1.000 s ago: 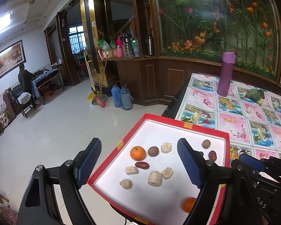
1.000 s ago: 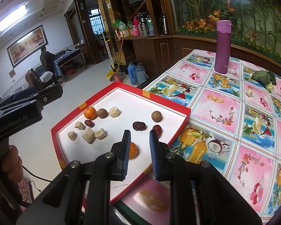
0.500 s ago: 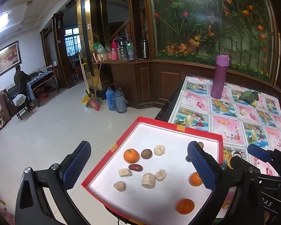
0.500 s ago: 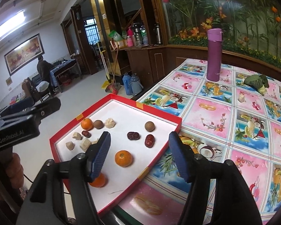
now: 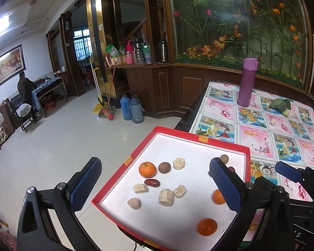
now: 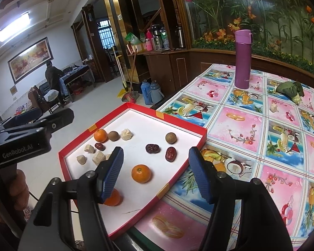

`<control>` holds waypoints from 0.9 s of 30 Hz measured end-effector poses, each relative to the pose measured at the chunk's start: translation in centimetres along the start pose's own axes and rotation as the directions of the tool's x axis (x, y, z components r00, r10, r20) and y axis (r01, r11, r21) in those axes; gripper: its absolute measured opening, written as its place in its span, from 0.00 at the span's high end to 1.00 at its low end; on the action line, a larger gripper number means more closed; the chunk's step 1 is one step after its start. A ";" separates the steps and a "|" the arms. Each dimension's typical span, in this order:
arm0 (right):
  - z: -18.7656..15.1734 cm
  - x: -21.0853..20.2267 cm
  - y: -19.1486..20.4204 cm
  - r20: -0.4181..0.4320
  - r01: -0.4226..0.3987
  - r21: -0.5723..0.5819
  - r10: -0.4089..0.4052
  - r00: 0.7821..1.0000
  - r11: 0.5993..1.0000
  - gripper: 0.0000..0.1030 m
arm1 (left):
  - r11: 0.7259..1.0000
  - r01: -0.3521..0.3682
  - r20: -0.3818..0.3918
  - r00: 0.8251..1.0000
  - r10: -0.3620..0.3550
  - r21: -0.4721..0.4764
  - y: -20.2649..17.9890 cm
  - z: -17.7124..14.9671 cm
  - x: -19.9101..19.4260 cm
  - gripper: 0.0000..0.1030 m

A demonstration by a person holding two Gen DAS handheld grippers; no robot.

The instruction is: Organize fruits

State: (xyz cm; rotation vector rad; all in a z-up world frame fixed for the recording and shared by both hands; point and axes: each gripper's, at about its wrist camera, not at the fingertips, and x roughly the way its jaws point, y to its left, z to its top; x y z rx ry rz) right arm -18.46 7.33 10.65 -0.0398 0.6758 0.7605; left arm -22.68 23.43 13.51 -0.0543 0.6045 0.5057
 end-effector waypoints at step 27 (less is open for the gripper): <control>0.4 0.8 2.0 -0.006 -0.002 -0.061 0.002 1.000 0.998 0.36 | 0.998 -0.033 0.002 0.999 0.033 -0.054 2.6 -0.2 0.3 0.00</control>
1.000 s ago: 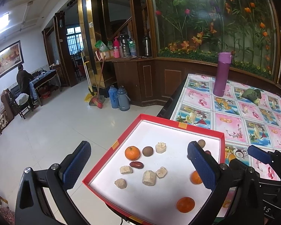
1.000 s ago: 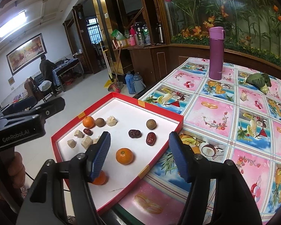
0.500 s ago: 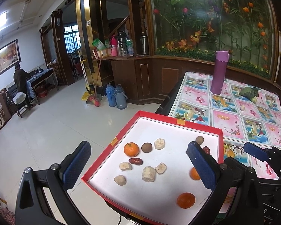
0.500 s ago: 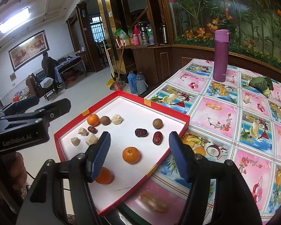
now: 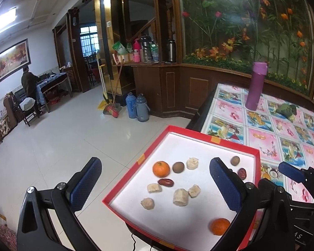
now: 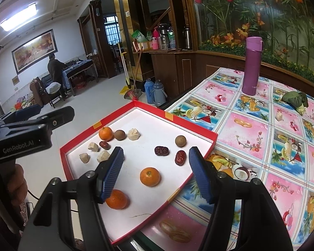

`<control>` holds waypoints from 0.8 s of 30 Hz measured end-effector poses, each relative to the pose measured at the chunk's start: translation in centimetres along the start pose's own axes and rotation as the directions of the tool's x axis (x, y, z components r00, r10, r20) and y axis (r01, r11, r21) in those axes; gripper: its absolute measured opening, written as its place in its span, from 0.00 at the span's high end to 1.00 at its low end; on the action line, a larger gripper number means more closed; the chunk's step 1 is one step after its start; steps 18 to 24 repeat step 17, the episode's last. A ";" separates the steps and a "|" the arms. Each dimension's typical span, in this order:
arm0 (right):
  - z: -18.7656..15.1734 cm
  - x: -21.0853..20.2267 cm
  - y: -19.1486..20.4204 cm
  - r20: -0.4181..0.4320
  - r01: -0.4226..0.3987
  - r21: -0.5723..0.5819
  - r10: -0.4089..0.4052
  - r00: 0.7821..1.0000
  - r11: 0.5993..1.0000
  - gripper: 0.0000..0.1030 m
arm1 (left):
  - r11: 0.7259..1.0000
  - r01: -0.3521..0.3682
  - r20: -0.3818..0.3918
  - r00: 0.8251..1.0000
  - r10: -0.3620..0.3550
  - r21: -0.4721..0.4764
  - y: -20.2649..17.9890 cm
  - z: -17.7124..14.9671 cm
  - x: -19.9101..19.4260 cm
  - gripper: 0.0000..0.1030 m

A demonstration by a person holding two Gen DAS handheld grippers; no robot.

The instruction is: Organize fruits

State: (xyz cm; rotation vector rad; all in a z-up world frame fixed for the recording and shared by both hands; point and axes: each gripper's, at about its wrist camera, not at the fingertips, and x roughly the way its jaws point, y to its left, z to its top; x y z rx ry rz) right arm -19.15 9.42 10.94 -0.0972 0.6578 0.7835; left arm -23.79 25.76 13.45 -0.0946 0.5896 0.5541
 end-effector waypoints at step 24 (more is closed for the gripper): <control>0.3 1.6 -0.2 -0.030 -0.017 0.013 0.018 0.999 1.000 0.36 | 1.000 0.022 0.006 1.000 -0.022 0.022 -0.9 -0.4 0.6 0.00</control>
